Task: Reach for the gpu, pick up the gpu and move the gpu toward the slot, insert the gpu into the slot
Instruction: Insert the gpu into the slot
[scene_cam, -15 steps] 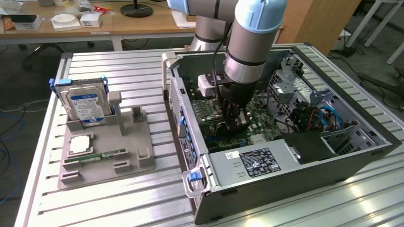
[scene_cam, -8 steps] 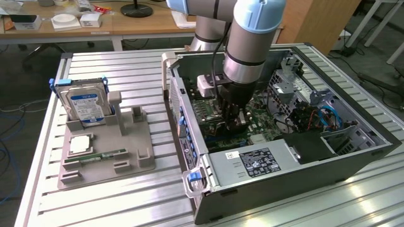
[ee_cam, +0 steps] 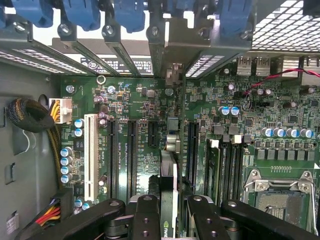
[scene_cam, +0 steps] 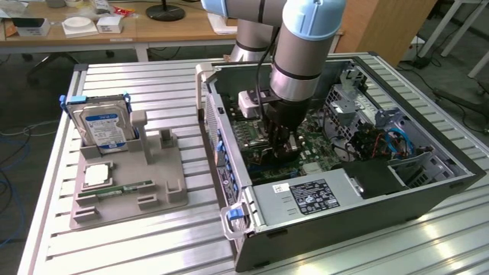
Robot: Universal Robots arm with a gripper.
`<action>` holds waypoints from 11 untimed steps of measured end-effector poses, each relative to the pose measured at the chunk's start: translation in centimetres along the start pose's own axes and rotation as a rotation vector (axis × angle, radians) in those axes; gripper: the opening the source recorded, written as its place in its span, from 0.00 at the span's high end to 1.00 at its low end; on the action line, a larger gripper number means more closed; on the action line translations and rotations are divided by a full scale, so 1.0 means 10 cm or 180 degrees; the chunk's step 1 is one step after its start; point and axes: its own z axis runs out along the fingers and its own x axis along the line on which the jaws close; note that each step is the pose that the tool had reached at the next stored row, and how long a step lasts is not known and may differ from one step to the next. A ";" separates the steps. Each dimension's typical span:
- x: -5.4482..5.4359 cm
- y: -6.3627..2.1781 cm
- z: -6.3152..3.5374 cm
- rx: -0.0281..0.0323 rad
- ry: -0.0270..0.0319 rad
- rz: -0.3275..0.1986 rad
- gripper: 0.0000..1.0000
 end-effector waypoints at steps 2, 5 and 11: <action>0.00 0.000 0.001 0.0001 -0.0002 -0.0016 0.74; 0.00 -0.001 0.001 0.0002 -0.0004 -0.0038 0.74; 0.00 -0.004 0.000 0.0004 -0.0008 -0.0057 0.74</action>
